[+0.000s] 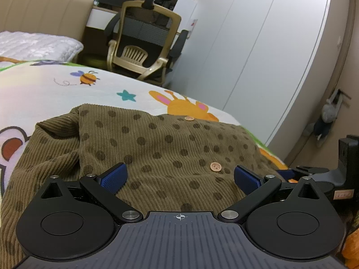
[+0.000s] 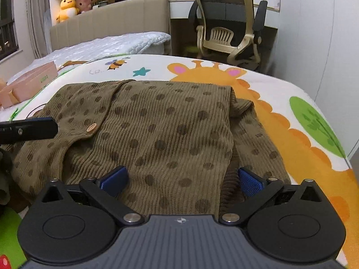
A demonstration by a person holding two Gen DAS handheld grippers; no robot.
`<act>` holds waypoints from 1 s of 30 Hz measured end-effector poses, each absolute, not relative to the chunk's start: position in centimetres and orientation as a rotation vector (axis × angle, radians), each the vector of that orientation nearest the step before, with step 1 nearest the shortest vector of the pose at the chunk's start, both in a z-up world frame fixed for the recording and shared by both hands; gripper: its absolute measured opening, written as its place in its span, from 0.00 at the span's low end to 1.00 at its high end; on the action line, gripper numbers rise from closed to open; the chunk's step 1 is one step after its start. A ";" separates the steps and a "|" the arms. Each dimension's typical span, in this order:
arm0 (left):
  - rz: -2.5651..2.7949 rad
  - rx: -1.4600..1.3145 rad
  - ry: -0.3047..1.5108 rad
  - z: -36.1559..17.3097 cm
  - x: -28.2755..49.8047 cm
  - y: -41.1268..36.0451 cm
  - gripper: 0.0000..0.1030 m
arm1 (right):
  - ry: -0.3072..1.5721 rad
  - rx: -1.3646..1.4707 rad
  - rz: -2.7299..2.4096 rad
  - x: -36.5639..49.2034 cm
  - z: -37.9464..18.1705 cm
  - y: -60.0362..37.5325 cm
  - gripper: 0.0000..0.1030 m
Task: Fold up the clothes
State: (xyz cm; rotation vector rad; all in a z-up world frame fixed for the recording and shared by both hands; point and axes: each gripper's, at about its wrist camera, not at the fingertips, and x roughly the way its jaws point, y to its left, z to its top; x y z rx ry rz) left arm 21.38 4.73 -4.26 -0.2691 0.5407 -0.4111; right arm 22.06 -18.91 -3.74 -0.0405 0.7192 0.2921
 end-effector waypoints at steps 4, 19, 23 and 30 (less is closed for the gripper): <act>-0.375 -0.251 0.561 -3.6 20.7 4.2 1.00 | 0.720 -0.005 0.307 22.2 -3.9 -19.5 1.00; -0.131 -0.325 0.643 -4.0 18.4 9.4 1.00 | 0.731 0.000 0.320 22.2 -3.9 -19.6 1.00; -0.145 -0.338 0.649 -4.1 18.4 9.5 1.00 | 0.738 -0.021 0.306 22.2 -3.9 -19.3 1.00; -0.162 -0.342 0.649 -4.3 18.4 9.6 1.00 | 0.731 -0.023 0.302 22.0 -4.0 -19.2 1.00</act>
